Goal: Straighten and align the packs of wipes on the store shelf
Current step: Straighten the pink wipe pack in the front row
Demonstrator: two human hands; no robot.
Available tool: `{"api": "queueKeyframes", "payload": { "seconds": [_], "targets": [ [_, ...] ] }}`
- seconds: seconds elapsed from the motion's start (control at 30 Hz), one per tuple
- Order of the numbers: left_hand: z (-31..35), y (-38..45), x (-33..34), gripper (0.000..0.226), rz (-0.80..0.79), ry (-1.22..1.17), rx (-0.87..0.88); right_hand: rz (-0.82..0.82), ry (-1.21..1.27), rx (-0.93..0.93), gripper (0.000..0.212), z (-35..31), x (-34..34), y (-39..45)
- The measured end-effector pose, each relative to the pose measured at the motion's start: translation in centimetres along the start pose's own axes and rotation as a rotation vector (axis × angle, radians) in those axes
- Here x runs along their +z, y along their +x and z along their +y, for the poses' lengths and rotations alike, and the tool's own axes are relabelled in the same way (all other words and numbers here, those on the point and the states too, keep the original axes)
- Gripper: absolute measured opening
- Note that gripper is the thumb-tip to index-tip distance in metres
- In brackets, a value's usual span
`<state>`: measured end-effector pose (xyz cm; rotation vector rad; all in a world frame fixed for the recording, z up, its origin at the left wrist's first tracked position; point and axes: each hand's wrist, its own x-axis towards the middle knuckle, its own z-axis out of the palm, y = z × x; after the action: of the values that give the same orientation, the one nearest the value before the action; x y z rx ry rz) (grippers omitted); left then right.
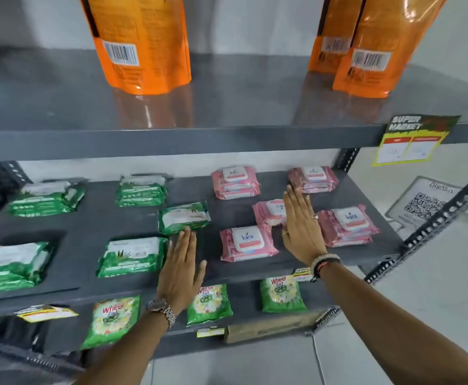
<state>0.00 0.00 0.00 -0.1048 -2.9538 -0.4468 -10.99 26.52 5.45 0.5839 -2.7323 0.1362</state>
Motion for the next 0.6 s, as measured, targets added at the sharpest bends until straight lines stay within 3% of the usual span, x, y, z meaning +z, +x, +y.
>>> {"api": "queueKeyframes", "payload": {
  "seconds": [0.17,0.37,0.43,0.6],
  "targets": [
    [-2.7,-0.2,3.6,0.082,-0.089,-0.032,-0.075,-0.313,-0.087,0.087,0.083,2.2,3.5,4.2],
    [-3.7,0.1,4.6,0.064,-0.116,0.009,-0.062,-0.587,-0.097,0.148,0.092,3.3,6.5,8.4],
    [-3.7,0.1,4.5,0.062,-0.109,0.005,-0.067,-0.627,-0.062,0.165,0.088,3.3,7.1,9.1],
    [-3.4,0.1,4.1,0.060,-0.095,-0.006,-0.058,-0.549,0.104,0.251,0.067,3.4,6.4,9.5]
  ]
}}
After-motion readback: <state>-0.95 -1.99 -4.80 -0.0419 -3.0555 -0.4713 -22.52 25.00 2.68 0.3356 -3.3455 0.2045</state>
